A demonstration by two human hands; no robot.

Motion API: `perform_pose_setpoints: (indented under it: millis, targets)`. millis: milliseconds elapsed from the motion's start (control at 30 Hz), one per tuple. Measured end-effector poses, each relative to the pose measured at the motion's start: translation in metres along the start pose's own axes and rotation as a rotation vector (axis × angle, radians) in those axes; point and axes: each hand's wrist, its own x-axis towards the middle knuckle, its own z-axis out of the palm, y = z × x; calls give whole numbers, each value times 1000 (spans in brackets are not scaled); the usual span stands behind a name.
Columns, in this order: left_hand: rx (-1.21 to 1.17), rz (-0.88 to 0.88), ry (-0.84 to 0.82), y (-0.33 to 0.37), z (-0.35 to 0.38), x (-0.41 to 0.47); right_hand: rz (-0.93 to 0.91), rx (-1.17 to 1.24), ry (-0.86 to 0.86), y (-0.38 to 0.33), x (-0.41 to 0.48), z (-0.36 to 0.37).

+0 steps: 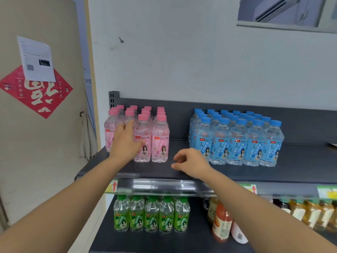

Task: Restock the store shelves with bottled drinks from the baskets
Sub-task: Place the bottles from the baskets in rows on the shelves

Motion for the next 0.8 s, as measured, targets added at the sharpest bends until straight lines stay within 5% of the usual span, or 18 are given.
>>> perform_pose_setpoints:
  millis: [133,400,800]
  targets:
    - [148,145,61,19,8,-28,-10,-7,69,12,-33,-17]
    - [237,375,-131,87,48,-111,34,-63,123,53,-117,-50]
    - [231,637,-495,150,139,-205,448,-346,11,142,-265,-88]
